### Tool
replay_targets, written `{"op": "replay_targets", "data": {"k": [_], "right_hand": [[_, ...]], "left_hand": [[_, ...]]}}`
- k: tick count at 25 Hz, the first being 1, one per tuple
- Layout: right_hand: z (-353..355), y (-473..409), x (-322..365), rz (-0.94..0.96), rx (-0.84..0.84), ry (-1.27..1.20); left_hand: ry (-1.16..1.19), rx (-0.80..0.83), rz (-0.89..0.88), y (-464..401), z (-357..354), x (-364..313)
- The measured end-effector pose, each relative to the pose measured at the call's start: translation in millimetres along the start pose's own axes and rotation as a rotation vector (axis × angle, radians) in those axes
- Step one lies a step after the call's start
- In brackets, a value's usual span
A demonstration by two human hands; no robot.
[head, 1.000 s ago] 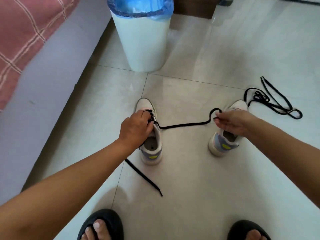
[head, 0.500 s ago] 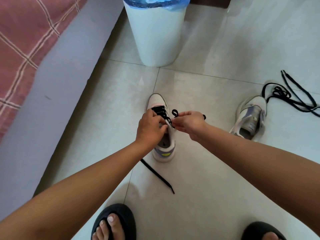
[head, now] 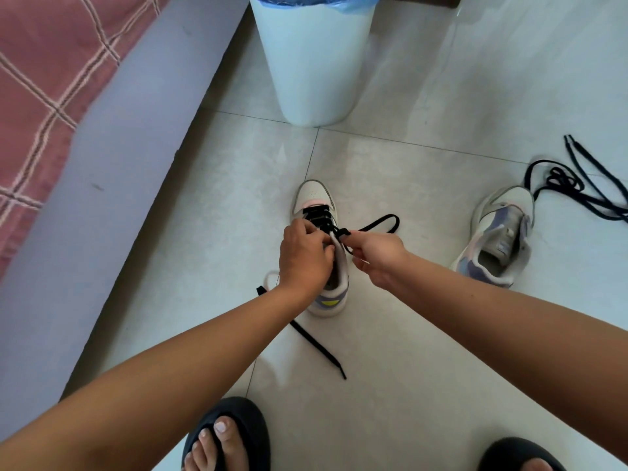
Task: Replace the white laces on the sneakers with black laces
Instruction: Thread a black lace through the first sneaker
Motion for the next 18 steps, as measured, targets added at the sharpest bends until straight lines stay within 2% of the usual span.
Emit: {"op": "replay_targets", "data": {"k": [4,7,12,18], "right_hand": [[-4,7,-12,-0.019,0.040,-0.068],[-3,6,-12,-0.021,0.017,-0.082],[9,-12,-9,-0.022,-0.156,-0.183],[70,-59,58,0.106,-0.294,-0.413]], "left_hand": [[-0.051,0.017,0.024,2,-3,0],[-0.119,-0.012,-0.053,4,1,-7],[-0.202,0.068,-0.152,7,-1,-16],[-0.267,0.096,-0.151,15,0,-14]]}}
Point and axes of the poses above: each hand's wrist, its own y-axis away from the middle knuckle, its own z-axis out of the back of the hand, x = y × z, the point moved 8 cm from there along -y, towards the middle knuckle, and after that the axes turned 15 degrees about -y, right-handed, at the moved point
